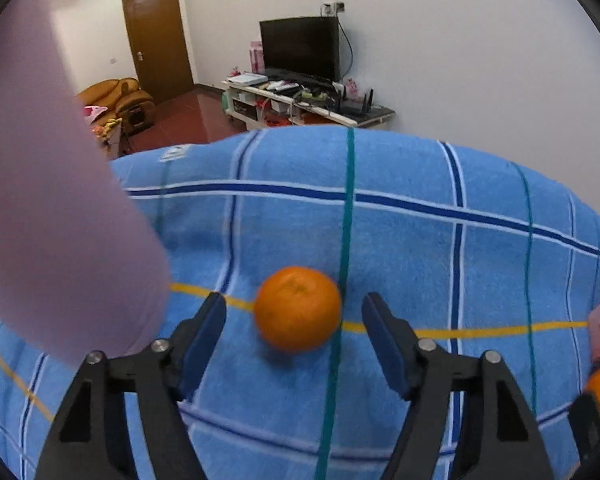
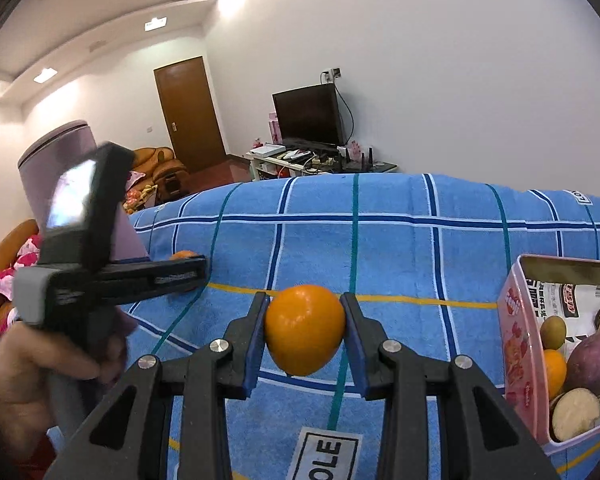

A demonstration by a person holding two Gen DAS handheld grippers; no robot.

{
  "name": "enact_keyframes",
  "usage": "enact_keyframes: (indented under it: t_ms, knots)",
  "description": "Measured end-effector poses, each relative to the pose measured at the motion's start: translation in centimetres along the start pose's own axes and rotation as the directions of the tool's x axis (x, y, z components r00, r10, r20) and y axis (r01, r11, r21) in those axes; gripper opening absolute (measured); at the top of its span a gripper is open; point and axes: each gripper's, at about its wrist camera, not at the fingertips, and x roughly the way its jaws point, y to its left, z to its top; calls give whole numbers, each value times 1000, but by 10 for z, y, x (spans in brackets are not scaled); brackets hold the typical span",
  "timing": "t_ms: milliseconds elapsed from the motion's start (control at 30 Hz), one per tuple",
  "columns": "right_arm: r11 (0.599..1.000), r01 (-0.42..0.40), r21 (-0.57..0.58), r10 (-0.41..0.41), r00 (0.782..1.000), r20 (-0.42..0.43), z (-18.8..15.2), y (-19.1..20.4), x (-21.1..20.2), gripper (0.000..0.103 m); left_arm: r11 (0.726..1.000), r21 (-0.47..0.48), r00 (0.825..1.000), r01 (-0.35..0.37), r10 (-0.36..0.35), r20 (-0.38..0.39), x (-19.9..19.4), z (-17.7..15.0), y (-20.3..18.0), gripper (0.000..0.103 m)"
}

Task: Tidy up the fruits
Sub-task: 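Grasp the other orange with the left tool while the right tool holds its orange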

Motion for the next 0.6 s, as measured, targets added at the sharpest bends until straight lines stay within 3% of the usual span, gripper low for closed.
enact_keyframes:
  t_ms: [100, 267, 433, 600]
  knots:
    - [1000, -4, 4, 4, 1000, -8, 0, 0, 2, 38, 1000, -8, 1000, -2, 2, -19, 14, 4, -2, 70]
    - [1000, -9, 0, 9, 1000, -13, 1, 2, 4, 38, 999, -31, 999, 21, -22, -34, 25, 6, -1, 51]
    - [1000, 0, -7, 0, 1000, -2, 1, 4, 2, 38, 1000, -20, 1000, 19, -19, -20, 19, 2, -2, 49]
    - [999, 17, -44, -16, 1000, 22, -2, 10, -2, 38, 1000, -28, 998, -6, 8, 56, -8, -15, -3, 49]
